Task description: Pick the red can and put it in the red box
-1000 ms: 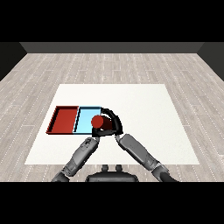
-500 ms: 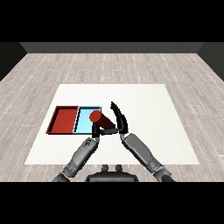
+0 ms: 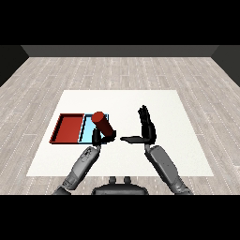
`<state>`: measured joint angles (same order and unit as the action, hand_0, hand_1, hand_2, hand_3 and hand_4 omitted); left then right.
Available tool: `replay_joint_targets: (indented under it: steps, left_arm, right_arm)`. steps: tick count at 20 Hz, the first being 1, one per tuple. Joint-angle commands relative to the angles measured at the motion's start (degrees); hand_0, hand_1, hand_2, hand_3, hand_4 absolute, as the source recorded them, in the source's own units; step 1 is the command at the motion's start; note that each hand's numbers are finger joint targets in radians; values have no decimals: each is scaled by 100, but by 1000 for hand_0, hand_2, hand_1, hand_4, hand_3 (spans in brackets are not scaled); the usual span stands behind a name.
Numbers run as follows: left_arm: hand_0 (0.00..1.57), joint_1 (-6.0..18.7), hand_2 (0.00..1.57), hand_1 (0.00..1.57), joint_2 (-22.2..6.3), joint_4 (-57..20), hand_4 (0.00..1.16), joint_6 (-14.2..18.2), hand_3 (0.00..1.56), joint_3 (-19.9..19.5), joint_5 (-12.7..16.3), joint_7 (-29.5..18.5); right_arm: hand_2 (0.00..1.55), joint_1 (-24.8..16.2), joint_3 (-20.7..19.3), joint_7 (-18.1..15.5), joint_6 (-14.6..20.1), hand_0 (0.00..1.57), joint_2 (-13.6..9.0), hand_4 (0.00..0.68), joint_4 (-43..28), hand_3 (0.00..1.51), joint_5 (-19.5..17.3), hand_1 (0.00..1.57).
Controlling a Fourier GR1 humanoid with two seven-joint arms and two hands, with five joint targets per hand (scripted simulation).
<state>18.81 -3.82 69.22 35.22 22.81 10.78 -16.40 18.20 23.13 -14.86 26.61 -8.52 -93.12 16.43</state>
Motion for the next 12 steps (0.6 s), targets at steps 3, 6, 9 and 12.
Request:
replay_joint_targets:
  steps: [3,6,9,12]
  left_arm:
    - [1571,-72,1571,1571,-750,263,1125,63,1471,-258,-406,180]
    - [1571,64,1568,1571,-1334,73,1116,-374,1467,-803,-143,157]
    - [1571,96,1549,1571,-1936,-137,1120,-482,1459,-1177,-183,521]
    - [1571,90,1555,1571,-1946,-738,1091,-505,1462,-1444,-200,261]
  right_arm:
    - [0,-1228,-343,-268,-267,0,-493,0,-708,0,144,0]
    - [0,-1878,-761,-405,-324,0,-875,0,-846,0,271,0]
    - [0,-1661,-909,-279,-415,0,-844,0,-655,0,332,0]
    - [0,-1831,-1154,-386,-606,0,-1030,0,-328,0,315,0]
